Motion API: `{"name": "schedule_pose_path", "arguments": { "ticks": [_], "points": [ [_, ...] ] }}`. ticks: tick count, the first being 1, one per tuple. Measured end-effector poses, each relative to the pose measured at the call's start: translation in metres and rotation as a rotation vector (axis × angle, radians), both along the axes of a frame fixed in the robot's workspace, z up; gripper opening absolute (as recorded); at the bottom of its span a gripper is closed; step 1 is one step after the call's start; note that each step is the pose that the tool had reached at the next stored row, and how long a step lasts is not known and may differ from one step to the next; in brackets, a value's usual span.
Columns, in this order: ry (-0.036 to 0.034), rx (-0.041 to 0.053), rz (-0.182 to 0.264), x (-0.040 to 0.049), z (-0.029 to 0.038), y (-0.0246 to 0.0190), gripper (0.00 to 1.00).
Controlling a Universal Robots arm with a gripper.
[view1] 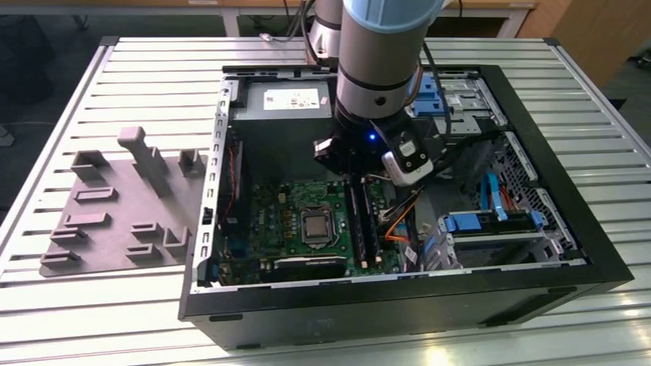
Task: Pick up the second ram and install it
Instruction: 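Press down the second ram until it locks into place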
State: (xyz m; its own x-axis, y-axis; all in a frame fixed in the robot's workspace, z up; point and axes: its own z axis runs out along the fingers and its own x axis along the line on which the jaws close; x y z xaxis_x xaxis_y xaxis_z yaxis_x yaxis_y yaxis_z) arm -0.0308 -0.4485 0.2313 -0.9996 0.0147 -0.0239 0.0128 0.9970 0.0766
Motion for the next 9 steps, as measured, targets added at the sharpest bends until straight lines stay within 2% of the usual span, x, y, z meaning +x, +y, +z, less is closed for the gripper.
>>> {"name": "schedule_pose_path", "arguments": {
  "ticks": [9],
  "points": [
    [-0.0001, -0.0005, 0.0, 0.0, 0.0032, 0.0, 0.11]
  ]
}}
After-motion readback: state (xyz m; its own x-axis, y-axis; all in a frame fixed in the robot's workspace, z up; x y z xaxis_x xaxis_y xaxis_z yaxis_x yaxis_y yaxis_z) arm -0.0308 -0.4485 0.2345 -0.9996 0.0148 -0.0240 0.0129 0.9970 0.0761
